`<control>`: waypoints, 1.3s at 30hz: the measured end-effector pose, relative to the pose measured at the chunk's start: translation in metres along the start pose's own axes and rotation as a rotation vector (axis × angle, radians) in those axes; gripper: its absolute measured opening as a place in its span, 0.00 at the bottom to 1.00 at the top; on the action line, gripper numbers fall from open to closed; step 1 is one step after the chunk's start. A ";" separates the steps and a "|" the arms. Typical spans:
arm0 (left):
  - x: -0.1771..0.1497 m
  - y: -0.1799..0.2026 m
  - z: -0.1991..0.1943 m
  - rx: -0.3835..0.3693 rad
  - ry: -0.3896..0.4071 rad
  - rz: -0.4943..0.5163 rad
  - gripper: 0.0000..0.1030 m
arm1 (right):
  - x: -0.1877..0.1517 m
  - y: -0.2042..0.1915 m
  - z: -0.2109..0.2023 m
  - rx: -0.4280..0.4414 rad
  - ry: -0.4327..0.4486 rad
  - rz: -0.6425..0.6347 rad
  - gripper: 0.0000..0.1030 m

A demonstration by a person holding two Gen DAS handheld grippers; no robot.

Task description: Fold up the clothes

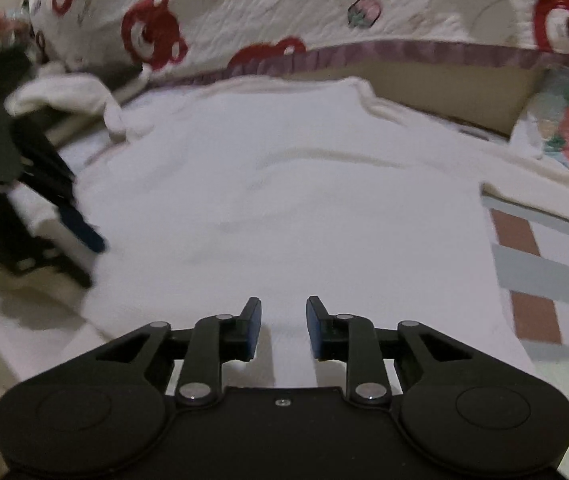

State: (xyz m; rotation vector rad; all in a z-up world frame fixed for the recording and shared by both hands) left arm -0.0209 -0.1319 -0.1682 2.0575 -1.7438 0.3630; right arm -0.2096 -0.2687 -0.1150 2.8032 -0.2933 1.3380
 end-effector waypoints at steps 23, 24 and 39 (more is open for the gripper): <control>-0.009 0.078 -0.038 -0.085 0.148 0.381 0.36 | -0.016 -0.105 0.040 0.051 -0.110 -0.320 0.08; -0.010 0.084 -0.038 -0.097 0.144 0.425 0.37 | -0.016 -0.103 0.038 0.062 -0.104 -0.277 0.07; -0.004 0.069 -0.037 -0.113 0.080 0.309 0.05 | -0.020 -0.060 0.028 0.180 -0.066 0.119 0.06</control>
Point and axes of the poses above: each gripper's, at about its wrist camera, not at the fingertips, and z roughly the way its jaws point, y to its right, x to its top, the point moved 3 cm from there along z, roughly the way its jaws point, and after that the axes turned 4 degrees about y, right-handed, at the moved point
